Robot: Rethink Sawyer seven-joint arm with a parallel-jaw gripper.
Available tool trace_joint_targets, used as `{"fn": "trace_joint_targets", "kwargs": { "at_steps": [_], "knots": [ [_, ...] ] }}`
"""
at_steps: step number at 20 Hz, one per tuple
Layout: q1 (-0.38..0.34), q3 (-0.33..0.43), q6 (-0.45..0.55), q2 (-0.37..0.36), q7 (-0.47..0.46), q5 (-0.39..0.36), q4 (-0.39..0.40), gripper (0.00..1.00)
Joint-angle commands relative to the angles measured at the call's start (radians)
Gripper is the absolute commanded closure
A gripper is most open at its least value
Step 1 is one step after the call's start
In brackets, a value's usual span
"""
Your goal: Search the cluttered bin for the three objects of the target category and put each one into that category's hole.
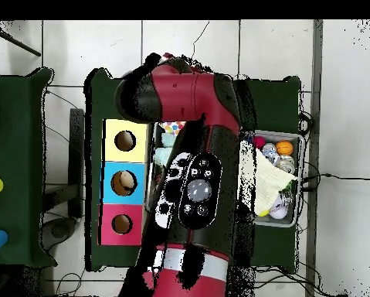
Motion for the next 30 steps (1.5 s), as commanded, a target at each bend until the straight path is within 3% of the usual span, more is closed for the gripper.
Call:
{"fn": "trace_joint_targets", "kwargs": {
  "at_steps": [1, 16, 23, 30],
  "knots": [
    [-0.026, 0.146, -0.011, 0.047, 0.032, 0.010, 0.186, 0.00],
    [-0.010, 0.098, -0.051, 0.111, 0.064, -0.036, 0.133, 0.00],
    [0.043, -0.021, 0.006, 0.149, 0.141, -0.044, 0.098, 0.00],
    [0.042, -0.015, 0.042, 0.160, 0.134, -0.005, 0.118, 0.00]
  ]
}}
